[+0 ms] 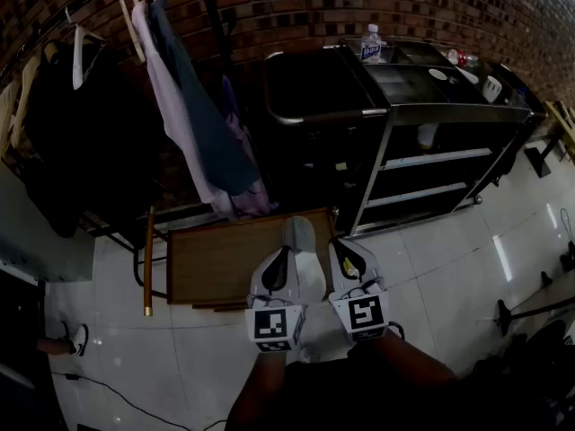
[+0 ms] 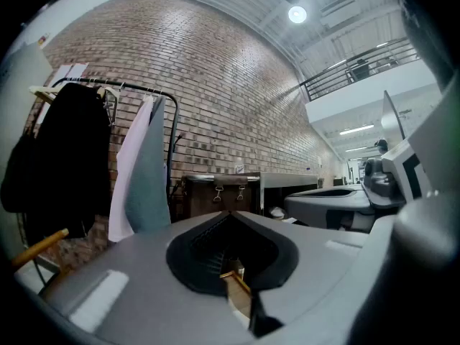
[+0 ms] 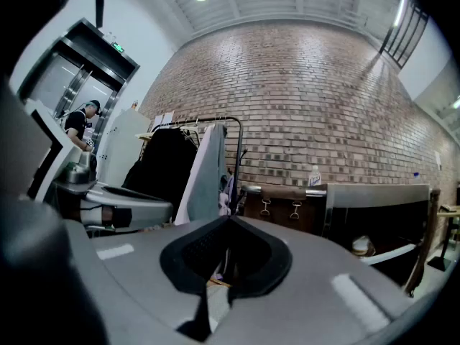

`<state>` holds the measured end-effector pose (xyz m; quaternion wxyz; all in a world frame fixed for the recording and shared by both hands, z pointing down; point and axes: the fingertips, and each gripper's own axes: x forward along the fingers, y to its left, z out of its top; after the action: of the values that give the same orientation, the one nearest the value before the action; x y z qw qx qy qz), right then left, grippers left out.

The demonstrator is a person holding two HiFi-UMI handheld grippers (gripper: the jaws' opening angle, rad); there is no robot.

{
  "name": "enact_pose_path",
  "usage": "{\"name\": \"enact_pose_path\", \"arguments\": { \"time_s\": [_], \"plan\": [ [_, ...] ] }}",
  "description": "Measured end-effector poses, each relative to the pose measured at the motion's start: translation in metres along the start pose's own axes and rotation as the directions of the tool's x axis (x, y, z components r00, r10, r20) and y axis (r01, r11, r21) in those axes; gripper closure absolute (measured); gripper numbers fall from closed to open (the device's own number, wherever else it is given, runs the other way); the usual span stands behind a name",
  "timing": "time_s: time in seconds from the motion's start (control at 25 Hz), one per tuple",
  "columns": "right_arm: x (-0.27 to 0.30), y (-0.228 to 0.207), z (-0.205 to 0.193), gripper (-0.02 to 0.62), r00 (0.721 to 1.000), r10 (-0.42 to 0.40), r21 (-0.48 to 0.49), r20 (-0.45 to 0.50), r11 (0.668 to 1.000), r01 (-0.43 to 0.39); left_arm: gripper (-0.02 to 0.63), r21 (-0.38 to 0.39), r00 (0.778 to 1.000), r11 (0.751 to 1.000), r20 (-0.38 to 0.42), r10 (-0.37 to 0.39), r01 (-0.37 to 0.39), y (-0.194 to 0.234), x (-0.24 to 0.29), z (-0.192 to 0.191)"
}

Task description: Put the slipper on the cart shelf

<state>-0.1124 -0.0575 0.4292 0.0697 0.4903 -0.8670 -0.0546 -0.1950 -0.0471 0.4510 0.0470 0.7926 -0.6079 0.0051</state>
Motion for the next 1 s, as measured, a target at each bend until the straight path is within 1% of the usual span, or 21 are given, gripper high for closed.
{"name": "enact_pose_path", "arguments": {
  "time_s": [0.2,0.36,0.52,0.72,0.88,0.96,1.0],
  "plan": [
    [0.008,0.008,-0.013,0.594,0.999,0.043,0.027,-0.031,0.999,-0.042,0.591,-0.027,1.000,0.999,-0.011,0.017,-0.017,0.009,0.005,-0.010],
    [0.007,0.011,-0.045,0.594,0.993,0.069,0.077,-0.100,0.995,-0.061,0.591,-0.044,0.999,0.999,-0.025,0.025,-0.026,0.009,0.004,-0.021],
    [0.003,0.018,-0.074,0.594,0.982,0.091,0.098,-0.165,0.992,-0.076,0.591,-0.052,0.998,0.998,-0.059,0.037,-0.040,0.009,-0.002,-0.038],
    [-0.005,0.031,-0.111,0.594,0.960,0.128,0.145,-0.247,0.985,-0.094,0.591,-0.084,0.991,0.995,-0.124,0.041,-0.052,0.006,-0.015,-0.067],
    [-0.015,0.038,-0.145,0.592,0.939,0.134,0.201,-0.318,0.977,-0.071,0.591,-0.114,0.986,0.992,-0.161,0.043,-0.062,0.005,-0.029,-0.085],
    [-0.020,0.041,-0.166,0.590,0.923,0.152,0.254,-0.354,0.965,-0.062,0.591,-0.123,0.985,0.990,-0.168,0.048,-0.070,0.006,-0.034,-0.089],
    [-0.022,0.043,-0.177,0.544,0.913,0.169,0.295,-0.372,0.954,-0.056,0.591,-0.126,0.984,0.989,-0.172,0.051,-0.073,0.006,-0.037,-0.091]
  ]
}}
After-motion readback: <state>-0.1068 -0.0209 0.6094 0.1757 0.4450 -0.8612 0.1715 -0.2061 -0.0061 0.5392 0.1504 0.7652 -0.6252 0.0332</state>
